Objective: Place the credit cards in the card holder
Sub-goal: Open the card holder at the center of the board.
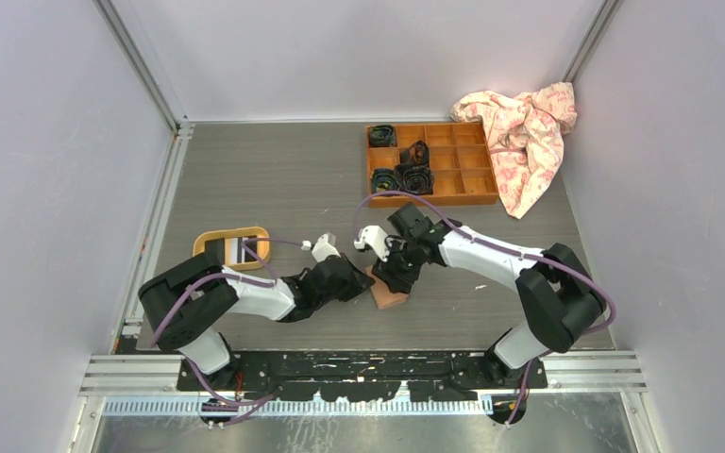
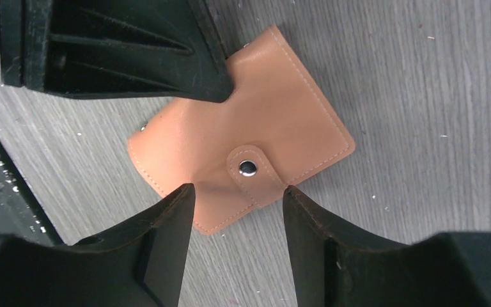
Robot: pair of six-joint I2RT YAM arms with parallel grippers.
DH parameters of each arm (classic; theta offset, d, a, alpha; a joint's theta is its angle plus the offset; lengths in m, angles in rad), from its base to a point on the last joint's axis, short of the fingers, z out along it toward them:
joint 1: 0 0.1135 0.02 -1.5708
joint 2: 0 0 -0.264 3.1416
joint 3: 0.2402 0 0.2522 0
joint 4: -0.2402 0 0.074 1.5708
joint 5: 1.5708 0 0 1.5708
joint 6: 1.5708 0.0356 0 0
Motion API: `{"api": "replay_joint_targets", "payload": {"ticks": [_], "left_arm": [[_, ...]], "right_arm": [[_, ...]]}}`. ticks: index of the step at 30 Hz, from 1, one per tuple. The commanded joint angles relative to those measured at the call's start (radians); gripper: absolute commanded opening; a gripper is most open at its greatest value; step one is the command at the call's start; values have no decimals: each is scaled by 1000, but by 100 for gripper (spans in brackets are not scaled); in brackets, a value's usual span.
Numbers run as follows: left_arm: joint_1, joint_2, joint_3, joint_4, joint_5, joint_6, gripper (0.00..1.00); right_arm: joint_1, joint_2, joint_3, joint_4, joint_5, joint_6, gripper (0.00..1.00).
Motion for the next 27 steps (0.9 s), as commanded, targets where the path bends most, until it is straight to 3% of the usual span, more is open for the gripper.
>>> {"api": "replay_joint_targets", "payload": {"ticks": [1,12,27], "left_arm": [[-4,-11,-10,20,29,34,0],[-4,-2,-3,30,57,45,0],[-3,-15,-45,42,22,50,0]], "right_arm": [[27,7,17,54,90,-2,59],[76,60,27,52,119,3,56],[82,106,50,22,187,-2,18]]}}
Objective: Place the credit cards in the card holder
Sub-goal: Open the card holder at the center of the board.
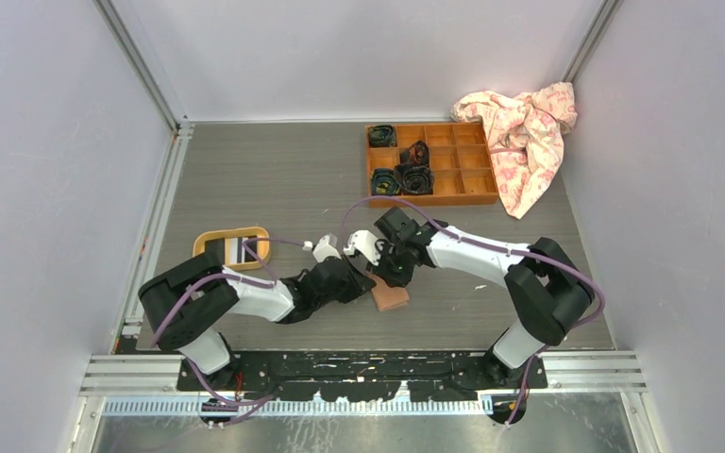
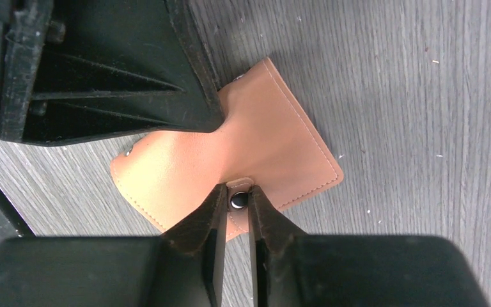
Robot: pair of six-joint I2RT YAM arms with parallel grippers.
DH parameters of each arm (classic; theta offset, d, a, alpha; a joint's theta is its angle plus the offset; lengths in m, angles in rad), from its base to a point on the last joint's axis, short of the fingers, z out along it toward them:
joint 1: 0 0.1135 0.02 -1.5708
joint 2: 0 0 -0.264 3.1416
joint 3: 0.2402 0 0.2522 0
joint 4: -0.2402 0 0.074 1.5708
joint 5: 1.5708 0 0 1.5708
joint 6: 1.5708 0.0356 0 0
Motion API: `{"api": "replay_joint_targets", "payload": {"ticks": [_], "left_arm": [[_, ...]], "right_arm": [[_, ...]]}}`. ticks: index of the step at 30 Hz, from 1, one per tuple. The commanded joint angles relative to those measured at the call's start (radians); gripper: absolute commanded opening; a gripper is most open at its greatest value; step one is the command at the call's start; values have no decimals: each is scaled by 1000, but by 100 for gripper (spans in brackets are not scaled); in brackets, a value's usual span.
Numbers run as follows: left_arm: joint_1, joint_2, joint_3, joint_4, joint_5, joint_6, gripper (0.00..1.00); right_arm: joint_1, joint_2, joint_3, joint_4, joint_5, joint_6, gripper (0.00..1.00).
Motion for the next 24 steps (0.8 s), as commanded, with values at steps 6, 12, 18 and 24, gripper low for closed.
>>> {"api": "replay_joint_targets", "payload": {"ticks": [6,12,18,24], "left_arm": [[10,4,-66,56,-24,13,0],[32,4,-96,84,-18,29,0],[74,-33,-96,77,37,83,38],[110,-110,-94,25,106,155,66]], "right_arm": [[-3,32,21,19,61,15,6],[-112,-17,39,18,-110,114,4],[-239,-44,42,36,-369,244,3],[-331,-43,34,97,-535,373,3]]}}
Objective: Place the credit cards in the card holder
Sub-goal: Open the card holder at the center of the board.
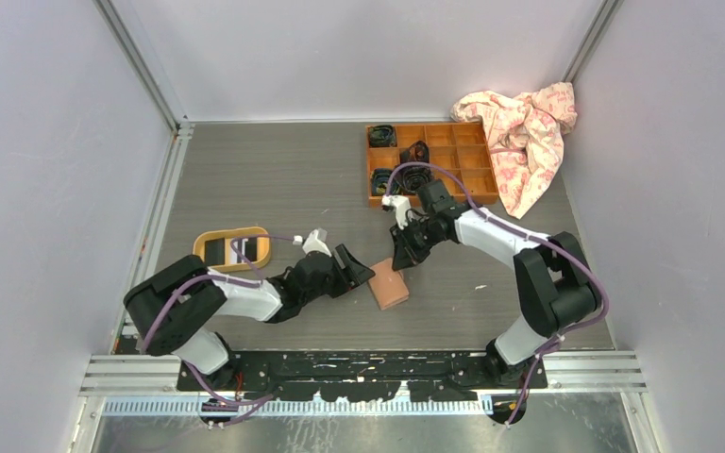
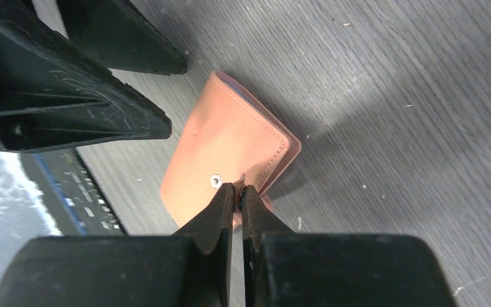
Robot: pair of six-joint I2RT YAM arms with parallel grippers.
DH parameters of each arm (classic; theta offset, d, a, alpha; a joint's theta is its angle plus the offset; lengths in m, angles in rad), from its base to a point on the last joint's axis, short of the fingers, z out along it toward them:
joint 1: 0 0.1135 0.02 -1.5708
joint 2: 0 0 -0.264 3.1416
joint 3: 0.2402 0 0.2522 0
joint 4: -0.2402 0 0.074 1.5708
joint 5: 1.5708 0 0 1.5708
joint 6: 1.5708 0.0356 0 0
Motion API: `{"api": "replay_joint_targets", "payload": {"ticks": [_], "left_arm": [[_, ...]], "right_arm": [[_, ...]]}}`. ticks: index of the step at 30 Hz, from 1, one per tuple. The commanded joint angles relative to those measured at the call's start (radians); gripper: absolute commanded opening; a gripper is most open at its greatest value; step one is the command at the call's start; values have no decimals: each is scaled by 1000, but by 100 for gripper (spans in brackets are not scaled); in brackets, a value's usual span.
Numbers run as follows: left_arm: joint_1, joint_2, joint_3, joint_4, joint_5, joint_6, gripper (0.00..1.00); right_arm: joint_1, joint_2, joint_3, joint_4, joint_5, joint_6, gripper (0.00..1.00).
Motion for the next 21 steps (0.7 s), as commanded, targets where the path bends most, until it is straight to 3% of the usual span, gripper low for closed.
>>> {"api": "replay_joint_targets", "payload": {"ticks": [1,10,21], "left_arm": [[22,-69,-15,-87,45,102,67],[22,-167,-22,-43,136,178,71],[23,-92,-53,166,207,101,84]], "right_arm": [[-51,-48,15,83,-198,138,3],[-115,-59,-23,195,-362,296,3],[-117,-61,-35,231,-424,339,3]]}}
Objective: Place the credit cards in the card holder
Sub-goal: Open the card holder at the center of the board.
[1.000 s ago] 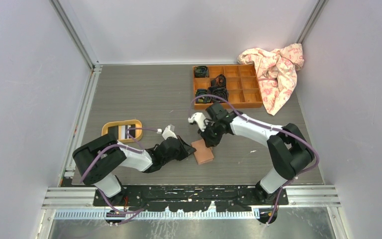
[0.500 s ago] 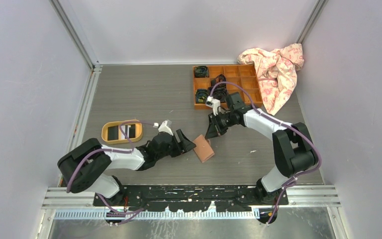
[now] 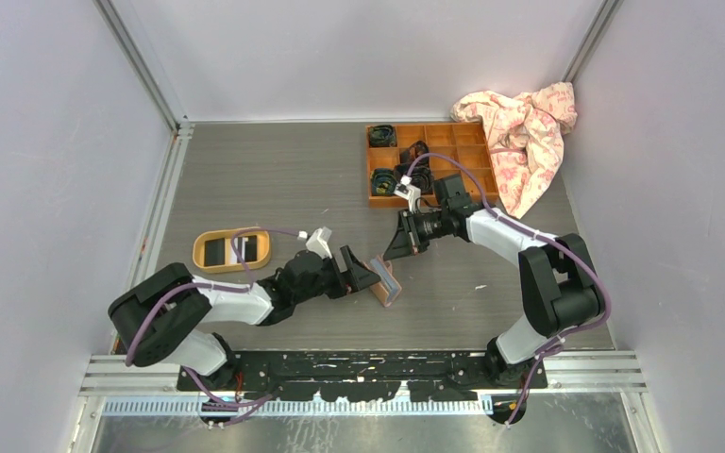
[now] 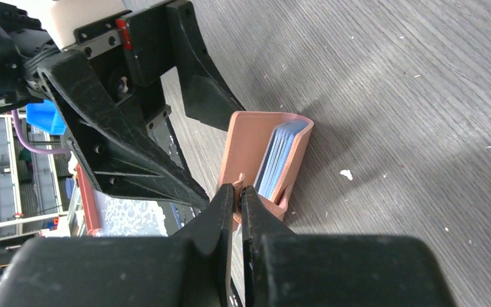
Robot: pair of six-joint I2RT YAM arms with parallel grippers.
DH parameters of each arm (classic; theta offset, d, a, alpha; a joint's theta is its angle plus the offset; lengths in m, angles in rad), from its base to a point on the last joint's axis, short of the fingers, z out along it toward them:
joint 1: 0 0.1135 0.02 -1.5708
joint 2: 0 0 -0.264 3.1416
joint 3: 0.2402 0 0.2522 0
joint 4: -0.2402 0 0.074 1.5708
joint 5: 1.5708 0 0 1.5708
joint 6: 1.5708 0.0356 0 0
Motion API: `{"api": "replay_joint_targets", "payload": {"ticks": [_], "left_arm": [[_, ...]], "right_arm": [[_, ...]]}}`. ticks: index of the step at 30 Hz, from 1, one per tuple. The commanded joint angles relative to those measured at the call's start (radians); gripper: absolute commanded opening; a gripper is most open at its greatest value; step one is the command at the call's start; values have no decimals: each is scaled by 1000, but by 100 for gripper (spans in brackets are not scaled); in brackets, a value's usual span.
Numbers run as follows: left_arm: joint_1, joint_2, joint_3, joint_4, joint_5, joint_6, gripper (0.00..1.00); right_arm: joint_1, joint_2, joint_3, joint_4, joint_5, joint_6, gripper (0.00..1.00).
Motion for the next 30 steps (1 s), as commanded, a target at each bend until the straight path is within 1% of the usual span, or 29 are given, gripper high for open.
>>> {"api": "replay_joint_targets", "payload": {"ticks": [1,5,8,10,12,17,18,20,22,23,24,30], "left_arm": [[0,23,-16,152,29,-31,85],[0,24,-10,127,18,-34,86],[0,24,3,66,1,-39,86],[0,24,16,4,-15,-43,84],[0,24,23,-37,-27,-44,77],[0,16,23,-81,-66,-33,54],[0,14,26,-93,-71,-26,48],[2,11,31,-118,-81,-11,34],[2,9,36,-147,-94,8,22],[3,7,41,-165,-100,15,19],[4,7,45,-183,-104,27,18],[33,15,65,-229,-65,115,18]], "right_arm": [[0,-48,5,46,-50,21,3],[0,-48,5,42,-45,16,3],[0,-49,6,39,-40,10,3],[0,-47,8,32,-31,3,3],[0,-43,11,21,-16,-6,3],[0,-41,27,-27,66,-52,6],[0,-40,30,-38,81,-71,6],[0,-40,35,-57,116,-101,7],[0,-43,41,-80,163,-132,8],[0,-43,43,-93,189,-149,9],[-1,-44,47,-106,214,-167,11],[2,-53,61,-162,364,-263,23]]}}
